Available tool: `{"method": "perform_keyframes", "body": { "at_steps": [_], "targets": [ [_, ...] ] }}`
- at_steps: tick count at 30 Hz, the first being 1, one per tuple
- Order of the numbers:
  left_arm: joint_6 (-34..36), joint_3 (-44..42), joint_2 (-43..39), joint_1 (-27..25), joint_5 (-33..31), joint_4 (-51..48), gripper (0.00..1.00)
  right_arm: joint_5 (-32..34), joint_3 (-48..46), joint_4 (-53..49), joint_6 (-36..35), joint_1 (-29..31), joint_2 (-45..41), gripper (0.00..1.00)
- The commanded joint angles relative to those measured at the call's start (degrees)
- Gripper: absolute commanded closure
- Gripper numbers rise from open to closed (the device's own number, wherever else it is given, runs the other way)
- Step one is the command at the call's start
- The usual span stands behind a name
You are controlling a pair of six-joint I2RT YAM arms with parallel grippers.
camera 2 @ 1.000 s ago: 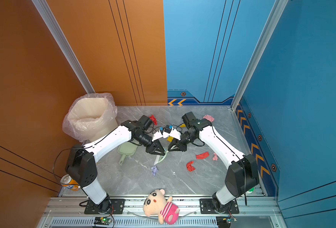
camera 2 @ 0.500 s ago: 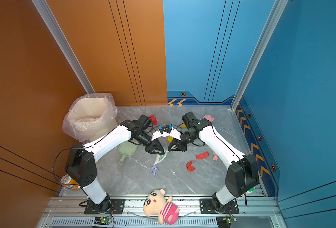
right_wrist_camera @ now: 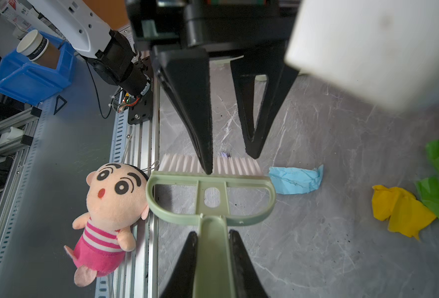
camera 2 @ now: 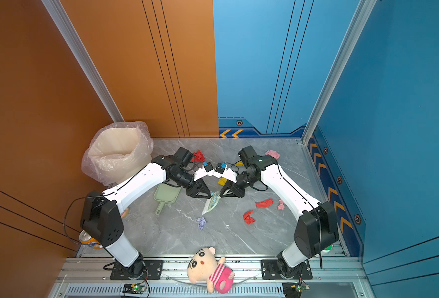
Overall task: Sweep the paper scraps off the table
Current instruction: 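Move the left gripper to the dustpan handle while the right gripper lowers the brush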
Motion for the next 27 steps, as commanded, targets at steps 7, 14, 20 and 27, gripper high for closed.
{"method": "perform_keyframes", "body": {
  "at_steps": [7, 14, 20, 27],
  "targets": [
    [-12.1, -8.0, -7.5, 2.5, -18.4, 8.5, 0.57, 1.0, 0.1, 0.9, 1.3, -0.7, -2.4, 1.0],
    [-24.2, -18.7, -17.8, 5.0, -33.3, 14.7, 0.55, 2.2, 0.0, 2.1, 2.6, -0.9, -2.7, 1.0],
    [-32.1, -28.1, -26.1, 6.4, -43.6, 14.5, 0.53, 2.5, -1.9, 5.4, 4.6, -1.0, -3.4, 1.0],
    [-41.3, -35.2, -29.7, 8.3, -48.6, 14.3, 0.51, 2.6, -4.4, 10.5, 8.8, -1.1, -3.7, 1.0]
  ]
}}
